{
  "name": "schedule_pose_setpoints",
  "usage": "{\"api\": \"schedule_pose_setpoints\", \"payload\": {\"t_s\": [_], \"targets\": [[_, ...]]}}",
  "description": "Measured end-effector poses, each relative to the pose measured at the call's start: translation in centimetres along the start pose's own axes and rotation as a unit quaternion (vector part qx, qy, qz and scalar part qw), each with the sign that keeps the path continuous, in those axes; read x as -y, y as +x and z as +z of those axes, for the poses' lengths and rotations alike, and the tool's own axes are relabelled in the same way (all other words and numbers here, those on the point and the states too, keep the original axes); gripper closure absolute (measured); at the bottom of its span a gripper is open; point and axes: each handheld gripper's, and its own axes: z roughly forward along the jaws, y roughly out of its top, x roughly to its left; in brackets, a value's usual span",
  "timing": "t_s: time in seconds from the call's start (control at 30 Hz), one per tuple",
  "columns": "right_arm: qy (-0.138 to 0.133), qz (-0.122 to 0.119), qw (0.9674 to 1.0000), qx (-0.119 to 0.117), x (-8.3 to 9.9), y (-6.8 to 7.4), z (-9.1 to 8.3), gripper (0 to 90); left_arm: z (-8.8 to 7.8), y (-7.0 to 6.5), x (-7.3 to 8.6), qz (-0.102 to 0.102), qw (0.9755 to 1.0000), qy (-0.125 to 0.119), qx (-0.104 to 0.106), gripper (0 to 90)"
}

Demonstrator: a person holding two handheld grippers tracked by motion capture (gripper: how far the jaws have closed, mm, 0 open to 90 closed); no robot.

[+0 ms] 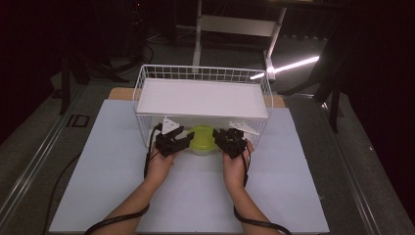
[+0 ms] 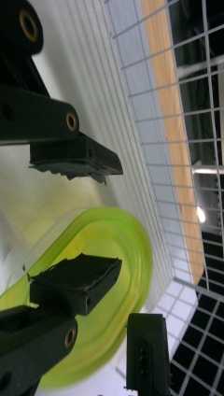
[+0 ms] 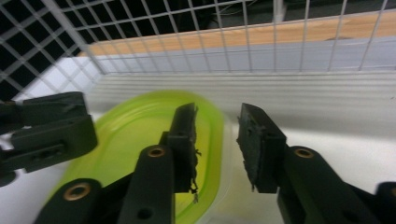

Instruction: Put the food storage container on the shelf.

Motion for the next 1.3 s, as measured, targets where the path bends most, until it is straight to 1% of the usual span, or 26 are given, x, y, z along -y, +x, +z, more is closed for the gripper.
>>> {"api": "schedule_pose_setpoints", "payload": {"t_s": [0.03,0.1,0.17,0.23,0.3,0.33,0.37,0.43,0.47,0.53,0.57,0.6,0.67,0.73,0.8,0.87,0.9,0.93,0.97,1.03,1.07,1.1,1.13,1.2,1.23,1.3], "targets": [[0.002,0.001,1.0000,-0.008,0.0,0.0,-0.3,63.1,-0.4,0.0,0.0,-0.003,1.0000,-0.007,0.005,46.6],[0.007,0.004,0.9998,-0.020,0.4,0.0,-0.9,62.4,-0.8,0.1,-0.1,-0.007,0.9998,-0.003,0.020,45.3],[0.008,-0.005,0.9997,-0.024,0.8,0.1,-1.6,62.4,-1.5,-0.1,0.0,0.000,0.9997,-0.004,0.025,45.3],[0.010,-0.013,0.9995,-0.025,1.1,0.2,-2.4,62.3,-2.1,-0.1,0.2,-0.005,0.9993,-0.001,0.038,45.0],[0.009,-0.015,0.9994,-0.029,1.3,0.3,-3.1,61.1,-2.8,-0.4,0.3,-0.001,0.9991,0.004,0.042,45.0],[0.009,-0.015,0.9994,-0.029,1.3,0.3,-3.1,61.1,-2.8,-0.4,0.3,-0.001,0.9991,0.004,0.042,45.0],[0.010,-0.023,0.9992,-0.032,1.7,0.4,-3.9,60.9,-3.8,-0.5,0.5,-0.001,0.9987,0.003,0.051,44.7],[0.017,-0.028,0.9989,-0.035,2.1,0.6,-4.3,60.9,-4.5,-0.5,0.6,-0.004,0.9985,0.002,0.054,44.3],[0.020,-0.029,0.9987,-0.036,2.4,0.6,-4.5,60.8,-4.8,-0.5,0.7,-0.006,0.9984,0.002,0.056,43.8],[0.029,-0.032,0.9983,-0.040,2.8,0.8,-4.6,59.7,-5.5,-0.5,0.9,-0.002,0.9983,0.002,0.058,42.4],[0.033,-0.034,0.9980,-0.041,3.1,0.9,-4.7,59.3,-5.8,-0.4,1.0,-0.005,0.9979,0.001,0.064,41.2],[0.036,-0.040,0.9977,-0.042,3.3,1.0,-4.7,59.0,-6.1,-0.3,1.1,-0.005,0.9974,0.003,0.071,41.3],[0.041,-0.051,0.9969,-0.044,3.7,1.2,-4.7,58.2,-6.7,-0.3,1.3,-0.005,0.9972,0.004,0.075,41.4],[0.046,-0.056,0.9964,-0.045,4.1,1.5,-4.7,58.4,-7.3,-0.1,1.6,-0.013,0.9963,0.004,0.085,41.3],[0.054,-0.057,0.9957,-0.048,4.4,1.8,-4.5,61.7,-7.9,0.0,1.9,-0.020,0.9956,0.003,0.091,40.4],[0.057,-0.067,0.9952,-0.043,4.7,2.1,-4.3,66.6,-8.3,0.0,2.1,-0.021,0.9961,0.010,0.086,38.0],[0.060,-0.070,0.9949,-0.042,4.8,2.2,-4.2,68.8,-8.3,0.0,2.1,-0.021,0.9961,0.010,0.086,34.8],[0.062,-0.072,0.9947,-0.040,4.9,2.3,-4.0,73.3,-8.9,0.0,2.5,-0.015,0.9966,0.010,0.081,31.8],[0.064,-0.076,0.9943,-0.037,5.0,2.4,-3.8,77.8,-9.2,0.1,2.7,-0.012,0.9959,0.009,0.089,28.7],[0.073,-0.082,0.9934,-0.035,5.1,2.6,-3.4,83.7,-9.6,0.2,3.0,-0.010,0.9956,0.016,0.092,20.0],[0.075,-0.083,0.9931,-0.034,5.2,2.7,-3.2,86.3,-9.7,0.3,3.2,-0.011,0.9950,0.027,0.096,19.9],[0.078,-0.083,0.9929,-0.033,5.3,2.7,-3.1,87.9,-9.7,0.4,3.4,-0.016,0.9938,0.038,0.104,18.9],[0.080,-0.083,0.9928,-0.033,5.3,2.7,-2.8,88.8,-9.7,0.5,3.6,-0.014,0.9927,0.041,0.113,14.4],[0.084,-0.081,0.9927,-0.031,5.3,2.7,-2.5,89.4,-10.0,0.5,4.1,0.005,0.9932,0.042,0.109,3.6],[0.083,-0.081,0.9928,-0.030,5.3,2.7,-2.3,89.4,-10.2,0.5,4.4,0.006,0.9935,0.039,0.107,1.4],[0.083,-0.082,0.9929,-0.026,5.3,2.7,-2.1,89.4,-10.7,0.5,4.8,0.002,0.9944,0.035,0.100,1.4]]}}
